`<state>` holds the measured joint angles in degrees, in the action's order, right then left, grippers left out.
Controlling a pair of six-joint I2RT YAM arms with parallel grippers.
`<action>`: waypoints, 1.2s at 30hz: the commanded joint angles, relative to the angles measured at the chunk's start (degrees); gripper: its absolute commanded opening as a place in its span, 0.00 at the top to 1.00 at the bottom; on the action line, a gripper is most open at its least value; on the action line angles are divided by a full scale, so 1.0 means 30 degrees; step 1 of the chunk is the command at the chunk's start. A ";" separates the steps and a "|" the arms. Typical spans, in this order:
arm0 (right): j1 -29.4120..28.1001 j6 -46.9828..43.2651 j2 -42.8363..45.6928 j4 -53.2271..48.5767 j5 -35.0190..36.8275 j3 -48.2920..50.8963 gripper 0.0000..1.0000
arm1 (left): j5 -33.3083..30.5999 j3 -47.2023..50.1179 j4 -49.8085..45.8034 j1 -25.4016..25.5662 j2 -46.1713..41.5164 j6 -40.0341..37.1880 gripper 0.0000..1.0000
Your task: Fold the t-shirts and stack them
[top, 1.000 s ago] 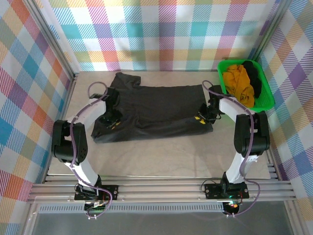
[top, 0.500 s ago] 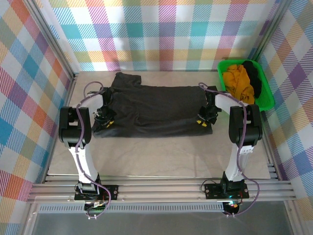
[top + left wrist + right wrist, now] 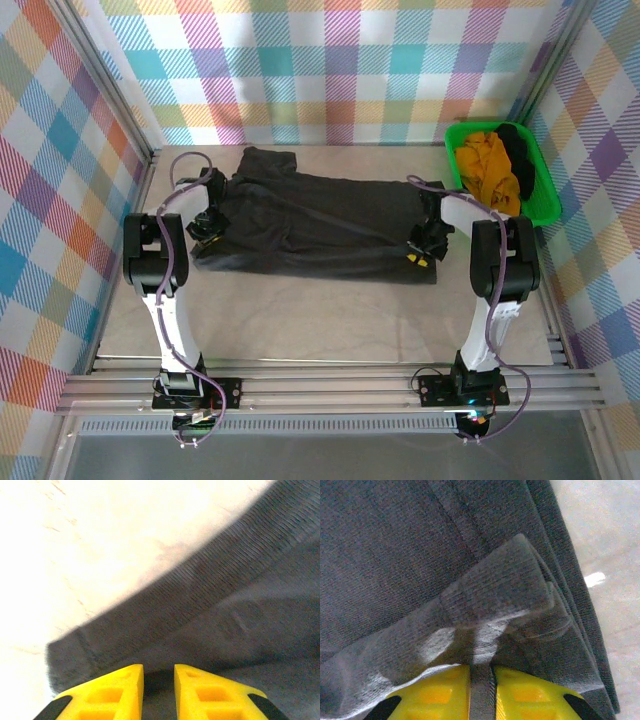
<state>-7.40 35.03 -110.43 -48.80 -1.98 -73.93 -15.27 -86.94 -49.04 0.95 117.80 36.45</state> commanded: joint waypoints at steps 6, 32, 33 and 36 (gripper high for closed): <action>-0.0779 -0.0735 0.2521 -0.1627 0.0793 0.0005 0.68 | 0.0958 -0.0027 -0.1182 0.1595 -0.3855 0.0913 0.73; -0.3572 -0.1488 0.1481 -0.1715 -0.1810 0.3147 0.64 | 0.2700 0.9022 -0.0082 0.0789 -0.5087 0.4345 0.76; -0.3626 -0.1391 0.1694 -0.1700 -0.1976 0.3373 0.64 | 0.2741 0.9056 -0.0183 0.0790 -0.5232 0.4364 0.75; -0.3627 -0.1075 0.2237 -0.1671 -0.2911 0.3656 0.63 | 0.2605 0.8553 -0.0865 0.0767 -0.5459 0.4526 0.76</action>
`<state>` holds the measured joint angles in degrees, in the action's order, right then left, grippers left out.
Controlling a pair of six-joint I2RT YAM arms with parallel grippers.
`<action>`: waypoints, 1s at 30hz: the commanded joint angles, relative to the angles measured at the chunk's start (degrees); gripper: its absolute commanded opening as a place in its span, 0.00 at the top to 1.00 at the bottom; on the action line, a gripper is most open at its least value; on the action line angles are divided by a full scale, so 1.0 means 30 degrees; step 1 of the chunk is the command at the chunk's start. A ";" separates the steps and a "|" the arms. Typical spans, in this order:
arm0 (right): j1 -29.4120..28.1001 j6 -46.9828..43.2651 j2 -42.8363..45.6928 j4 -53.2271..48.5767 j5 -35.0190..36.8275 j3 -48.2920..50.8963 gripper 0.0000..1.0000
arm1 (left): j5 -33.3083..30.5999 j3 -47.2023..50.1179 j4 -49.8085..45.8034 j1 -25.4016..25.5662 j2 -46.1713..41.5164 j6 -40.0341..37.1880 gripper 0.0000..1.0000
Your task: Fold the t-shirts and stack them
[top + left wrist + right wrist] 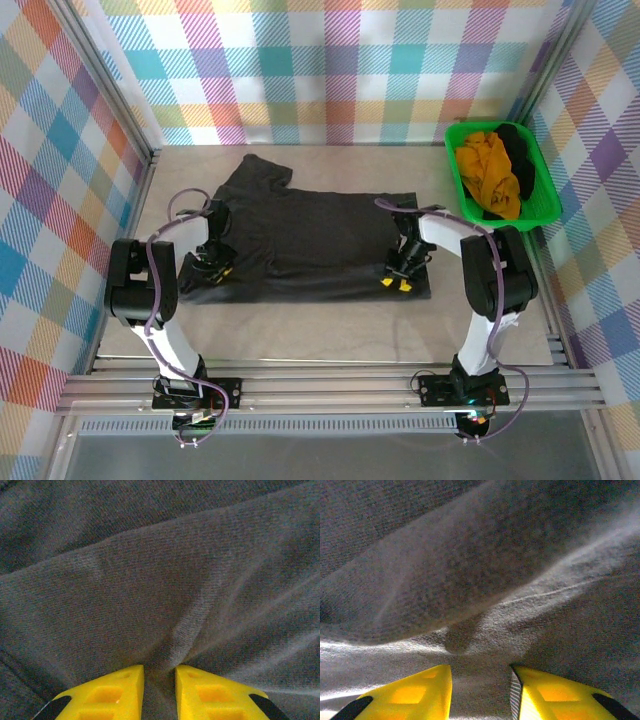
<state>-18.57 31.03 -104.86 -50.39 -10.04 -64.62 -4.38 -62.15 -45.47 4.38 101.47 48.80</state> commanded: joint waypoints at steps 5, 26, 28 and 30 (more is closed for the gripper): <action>0.0195 0.0410 0.1258 -0.1390 0.0221 -0.1886 0.57 | -0.1865 -0.3922 -0.3437 -0.0304 -0.0234 0.0440 0.67; 0.4284 0.0177 -0.5493 0.4373 -0.3230 -1.2696 0.50 | -0.1417 -2.6614 0.4345 -0.0933 1.6015 -0.4540 0.47; 0.4285 0.0220 -0.5716 0.4524 -0.3186 -1.2928 0.50 | -0.1352 -2.6878 0.6252 -0.0933 1.6846 -0.4659 0.46; 0.4286 0.0287 -0.5784 0.4456 -0.3149 -1.3081 0.50 | -0.1323 -2.8221 0.6905 -0.0933 1.8004 -0.4775 0.46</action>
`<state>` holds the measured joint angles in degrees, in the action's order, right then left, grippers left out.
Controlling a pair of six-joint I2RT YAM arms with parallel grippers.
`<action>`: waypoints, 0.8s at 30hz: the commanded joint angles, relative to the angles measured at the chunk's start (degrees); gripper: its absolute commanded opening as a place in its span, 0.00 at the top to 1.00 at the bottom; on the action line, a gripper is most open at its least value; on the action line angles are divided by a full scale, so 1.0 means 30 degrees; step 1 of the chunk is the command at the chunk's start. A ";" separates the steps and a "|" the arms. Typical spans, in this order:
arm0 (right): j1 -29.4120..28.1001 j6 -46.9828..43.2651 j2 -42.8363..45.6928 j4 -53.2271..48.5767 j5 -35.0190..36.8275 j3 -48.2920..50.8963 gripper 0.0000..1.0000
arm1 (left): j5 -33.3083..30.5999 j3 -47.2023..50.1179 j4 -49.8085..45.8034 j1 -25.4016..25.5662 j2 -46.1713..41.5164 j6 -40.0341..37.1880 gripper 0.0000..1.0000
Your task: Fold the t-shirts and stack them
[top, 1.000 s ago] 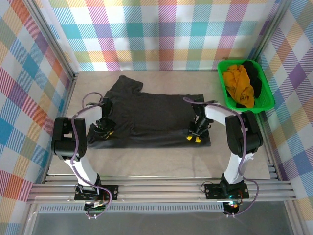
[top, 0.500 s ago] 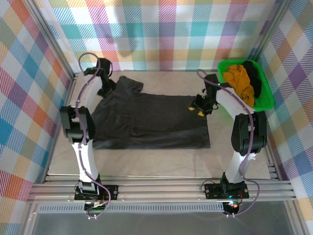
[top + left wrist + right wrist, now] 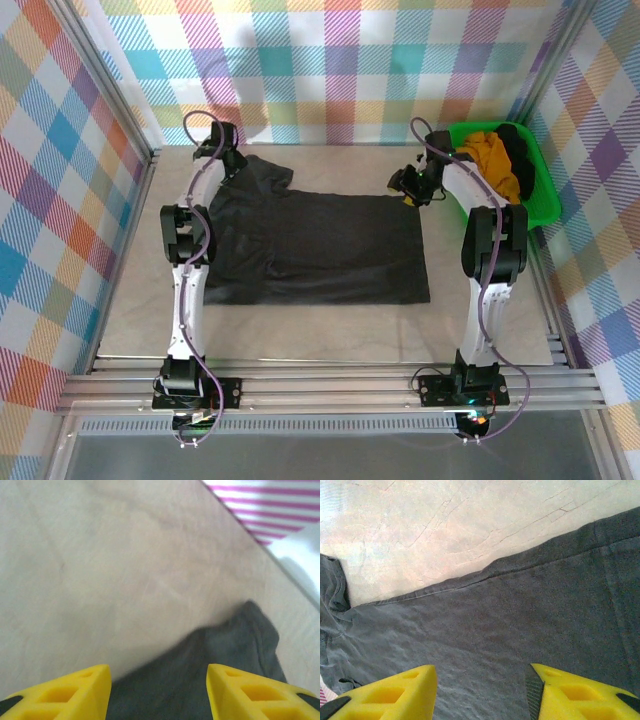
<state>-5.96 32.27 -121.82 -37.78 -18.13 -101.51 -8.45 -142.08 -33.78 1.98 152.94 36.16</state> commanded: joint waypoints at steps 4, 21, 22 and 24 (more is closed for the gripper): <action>0.0081 -0.0123 -0.0044 0.0172 -0.0488 -0.0763 0.50 | 0.0054 -0.5020 0.2625 -0.0125 0.3395 -0.0452 0.43; 0.0246 -0.0101 -0.0056 0.0416 -0.0788 -0.0586 0.50 | 0.1347 -0.5143 -0.0425 0.1823 0.4417 -0.0678 0.44; 0.0257 -0.0069 -0.0072 0.0470 -0.0791 -0.0583 0.50 | 0.1029 -0.5126 -0.1003 0.1856 0.4375 -0.0753 0.47; 0.0304 0.0020 -0.0116 0.0537 -0.0761 -0.0579 0.50 | 0.0419 -0.5140 -0.1894 0.1893 0.4251 -0.1027 0.53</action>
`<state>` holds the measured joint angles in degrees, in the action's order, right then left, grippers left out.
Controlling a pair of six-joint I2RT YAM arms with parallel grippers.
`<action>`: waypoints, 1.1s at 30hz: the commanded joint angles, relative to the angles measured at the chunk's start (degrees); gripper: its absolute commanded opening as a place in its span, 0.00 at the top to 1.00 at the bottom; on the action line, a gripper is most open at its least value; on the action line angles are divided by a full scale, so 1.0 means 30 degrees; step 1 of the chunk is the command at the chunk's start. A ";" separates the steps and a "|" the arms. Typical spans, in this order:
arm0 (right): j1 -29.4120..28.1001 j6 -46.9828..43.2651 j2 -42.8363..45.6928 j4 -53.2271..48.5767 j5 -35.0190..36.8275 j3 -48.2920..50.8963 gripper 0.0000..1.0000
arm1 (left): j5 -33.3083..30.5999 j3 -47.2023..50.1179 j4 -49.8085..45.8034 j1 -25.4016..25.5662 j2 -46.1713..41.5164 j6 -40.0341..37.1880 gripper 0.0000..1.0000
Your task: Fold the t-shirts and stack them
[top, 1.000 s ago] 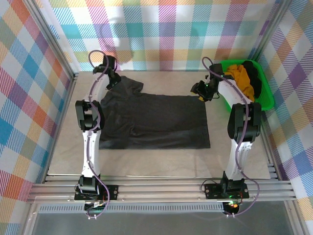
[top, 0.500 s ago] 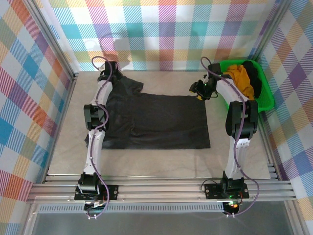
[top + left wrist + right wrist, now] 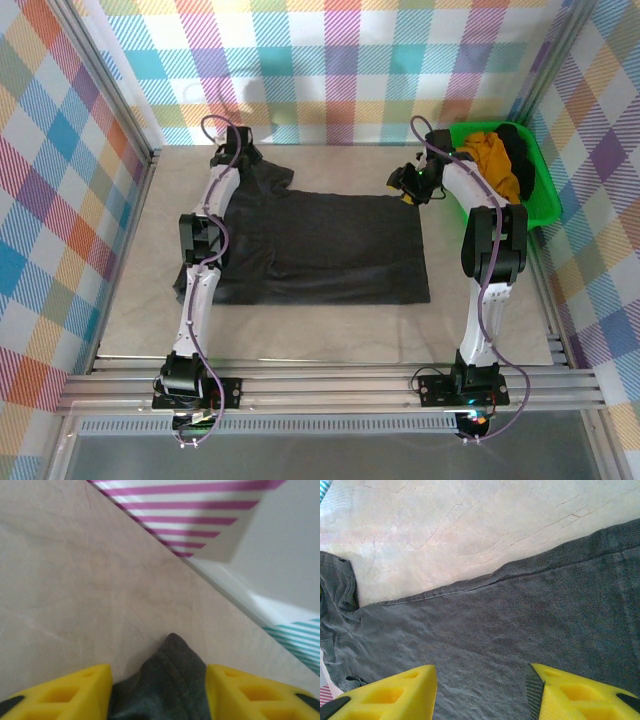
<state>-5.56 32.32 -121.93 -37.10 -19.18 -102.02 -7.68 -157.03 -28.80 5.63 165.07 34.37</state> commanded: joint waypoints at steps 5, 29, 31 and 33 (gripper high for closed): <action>0.0184 0.0167 -0.0226 0.0444 -0.0317 -0.0534 0.50 | -0.0266 -0.0171 -0.5059 0.0731 -0.0020 -0.1286 0.80; 0.0100 0.4472 -0.7018 -0.5898 0.7424 -0.9595 0.60 | -0.1484 0.0093 -0.4808 0.1032 -0.3692 0.0073 1.00; 0.0060 0.4743 -0.7657 -0.6591 0.7589 -1.0479 0.60 | -0.1500 0.0096 -0.4873 0.1026 -0.3868 -0.0084 1.00; -0.0035 0.4879 -0.8138 -0.6920 0.7746 -1.0945 0.60 | -0.1459 0.0106 -0.4932 0.1039 -0.4058 -0.0205 1.00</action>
<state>-5.30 44.64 -144.84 -53.30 2.63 -131.70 -12.19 -157.32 -42.00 8.56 156.90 34.02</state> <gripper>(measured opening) 0.403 0.060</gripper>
